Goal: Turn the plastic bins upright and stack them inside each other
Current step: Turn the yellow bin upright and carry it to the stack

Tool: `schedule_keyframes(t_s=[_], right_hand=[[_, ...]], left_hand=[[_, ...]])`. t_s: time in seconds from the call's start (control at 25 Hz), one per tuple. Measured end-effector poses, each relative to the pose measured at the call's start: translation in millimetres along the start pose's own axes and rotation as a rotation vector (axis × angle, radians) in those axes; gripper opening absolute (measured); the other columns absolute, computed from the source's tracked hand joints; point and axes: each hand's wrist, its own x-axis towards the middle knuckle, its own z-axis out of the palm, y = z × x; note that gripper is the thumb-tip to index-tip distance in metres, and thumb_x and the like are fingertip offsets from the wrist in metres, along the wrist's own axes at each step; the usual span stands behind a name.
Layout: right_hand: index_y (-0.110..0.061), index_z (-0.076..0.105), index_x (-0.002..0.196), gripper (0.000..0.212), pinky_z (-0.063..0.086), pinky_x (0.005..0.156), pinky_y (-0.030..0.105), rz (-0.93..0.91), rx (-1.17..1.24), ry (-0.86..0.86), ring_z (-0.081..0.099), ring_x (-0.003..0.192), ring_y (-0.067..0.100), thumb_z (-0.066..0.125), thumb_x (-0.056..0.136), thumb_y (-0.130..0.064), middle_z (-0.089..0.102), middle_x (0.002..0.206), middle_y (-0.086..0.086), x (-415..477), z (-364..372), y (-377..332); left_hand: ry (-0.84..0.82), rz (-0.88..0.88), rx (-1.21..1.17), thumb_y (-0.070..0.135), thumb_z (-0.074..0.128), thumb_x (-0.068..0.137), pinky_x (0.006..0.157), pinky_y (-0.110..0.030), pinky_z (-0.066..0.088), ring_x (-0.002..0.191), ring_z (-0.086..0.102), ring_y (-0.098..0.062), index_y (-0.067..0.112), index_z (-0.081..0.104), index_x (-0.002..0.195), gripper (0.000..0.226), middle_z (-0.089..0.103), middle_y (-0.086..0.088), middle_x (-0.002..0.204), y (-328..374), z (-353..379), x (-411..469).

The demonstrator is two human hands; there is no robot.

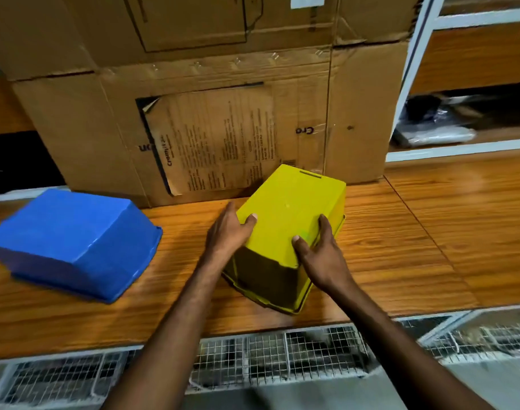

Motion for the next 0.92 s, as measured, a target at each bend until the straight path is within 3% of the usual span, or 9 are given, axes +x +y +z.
schedule_keyframes(t_s=[0.12, 0.28, 0.36, 0.44, 0.52, 0.64, 0.72, 0.8, 0.92], right_hand=[[-0.019, 0.011, 0.165, 0.089, 0.035, 0.117, 0.04, 0.014, 0.018, 0.034, 0.037, 0.151, 0.034, 0.065, 0.097, -0.041, 0.03, 0.168, 0.011, 1.3, -4.4, -9.7], [-0.033, 0.012, 0.165, 0.103, 0.044, 0.114, 0.045, -0.058, 0.137, 0.075, 0.049, 0.142, 0.025, 0.079, 0.087, -0.035, 0.045, 0.16, -0.001, -12.8, -44.2, -18.9], [-0.033, 0.023, 0.161, 0.099, 0.047, 0.113, 0.045, -0.09, 0.296, 0.084, 0.051, 0.138, 0.015, 0.084, 0.083, -0.025, 0.049, 0.153, -0.011, -13.5, -66.1, -31.4], [-0.025, 0.044, 0.147, 0.072, 0.052, 0.108, 0.043, -0.097, 0.465, 0.126, 0.059, 0.13, 0.014, 0.08, 0.086, -0.011, 0.061, 0.14, -0.011, -7.0, -79.6, -45.7], [-0.023, 0.055, 0.136, 0.052, 0.058, 0.096, 0.035, -0.087, 0.589, 0.163, 0.067, 0.117, 0.013, 0.074, 0.091, -0.006, 0.069, 0.123, -0.012, 1.1, -90.8, -59.4], [-0.018, 0.059, 0.142, 0.044, 0.054, 0.086, 0.027, -0.105, 0.643, 0.206, 0.067, 0.113, 0.014, 0.066, 0.098, -0.013, 0.069, 0.13, -0.001, 11.6, -97.0, -66.5], [-0.018, 0.063, 0.139, 0.038, 0.052, 0.091, 0.03, -0.123, 0.574, 0.226, 0.063, 0.118, 0.018, 0.063, 0.1, -0.016, 0.067, 0.134, 0.003, 13.9, -92.2, -66.0], [-0.024, 0.066, 0.135, 0.04, 0.05, 0.103, 0.037, -0.184, 0.44, 0.238, 0.061, 0.125, 0.019, 0.066, 0.095, -0.03, 0.066, 0.137, 0.001, 13.9, -85.2, -61.1], [-0.039, 0.064, 0.135, 0.05, 0.05, 0.108, 0.044, -0.278, 0.207, 0.201, 0.06, 0.129, 0.018, 0.06, 0.088, -0.055, 0.064, 0.14, -0.005, 10.7, -88.3, -60.2]], left_hand=[[0.003, 0.048, -0.113, 0.05, 0.064, 0.093, 0.087, -0.039, 0.054, 0.111, 0.067, -0.034, 0.02, 0.07, 0.119, 0.041, 0.074, -0.008, 0.118, -3.4, 3.5, 4.3], [0.275, 0.151, -0.382, 0.051, 0.069, 0.089, 0.081, -0.041, 0.053, 0.097, 0.067, -0.025, 0.025, 0.066, 0.101, 0.028, 0.071, 0.006, 0.097, 1.4, -3.1, -35.3], [0.293, 0.234, -0.579, 0.046, 0.065, 0.094, 0.084, -0.04, 0.051, 0.101, 0.065, -0.019, 0.027, 0.062, 0.1, 0.02, 0.069, 0.01, 0.1, 10.2, -14.0, -42.7], [0.232, 0.32, -0.746, 0.037, 0.058, 0.1, 0.088, -0.037, 0.051, 0.11, 0.065, -0.015, 0.031, 0.067, 0.107, 0.013, 0.071, 0.008, 0.111, 19.5, -28.8, -42.5], [0.163, 0.375, -0.851, 0.025, 0.056, 0.103, 0.092, -0.036, 0.054, 0.113, 0.067, -0.014, 0.027, 0.071, 0.114, 0.018, 0.073, 0.007, 0.118, 26.4, -42.6, -36.8], [0.118, 0.427, -0.794, 0.032, 0.063, 0.096, 0.104, -0.033, 0.05, 0.131, 0.057, -0.011, 0.033, 0.064, 0.127, 0.031, 0.064, 0.006, 0.137, 23.1, -45.4, -32.9], [0.118, 0.291, -0.806, 0.047, 0.065, 0.085, 0.111, -0.038, 0.045, 0.143, 0.043, -0.012, 0.035, 0.052, 0.14, 0.057, 0.048, 0.004, 0.154, 24.4, -42.2, -33.4], [0.069, 0.08, -0.891, 0.056, 0.063, 0.077, 0.106, -0.04, 0.046, 0.143, 0.039, -0.016, 0.032, 0.035, 0.153, 0.085, 0.031, -0.001, 0.164, 30.2, -41.1, -36.7], [0.015, -0.113, -1.044, 0.056, 0.065, 0.082, 0.107, -0.045, 0.047, 0.139, 0.048, -0.023, 0.024, 0.021, 0.16, 0.094, 0.038, -0.006, 0.162, 35.4, -42.2, -38.3]])
